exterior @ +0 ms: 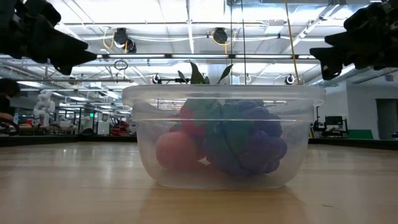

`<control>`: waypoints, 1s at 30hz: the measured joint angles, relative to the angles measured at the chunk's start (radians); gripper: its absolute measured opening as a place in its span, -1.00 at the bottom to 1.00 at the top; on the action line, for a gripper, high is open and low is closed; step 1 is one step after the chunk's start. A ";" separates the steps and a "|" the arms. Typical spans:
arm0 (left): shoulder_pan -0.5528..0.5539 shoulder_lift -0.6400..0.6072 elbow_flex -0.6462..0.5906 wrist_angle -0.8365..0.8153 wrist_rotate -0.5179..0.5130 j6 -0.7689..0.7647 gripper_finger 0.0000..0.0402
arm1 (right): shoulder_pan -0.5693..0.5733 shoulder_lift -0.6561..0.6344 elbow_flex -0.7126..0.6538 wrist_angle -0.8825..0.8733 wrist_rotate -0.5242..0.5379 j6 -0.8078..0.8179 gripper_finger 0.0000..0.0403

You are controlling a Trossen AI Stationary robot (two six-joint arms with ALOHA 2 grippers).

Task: Pick and placing Produce into tupperware
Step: Return to Home Position

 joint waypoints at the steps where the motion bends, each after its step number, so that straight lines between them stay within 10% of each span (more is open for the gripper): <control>1: 0.000 0.000 -0.007 0.003 -0.006 -0.010 0.01 | 0.000 0.000 -0.002 0.003 0.000 -0.006 -0.10; 30: 0.000 0.003 -0.097 0.162 -0.009 -0.073 0.01 | 0.002 0.002 -0.059 0.051 -0.010 0.078 -0.10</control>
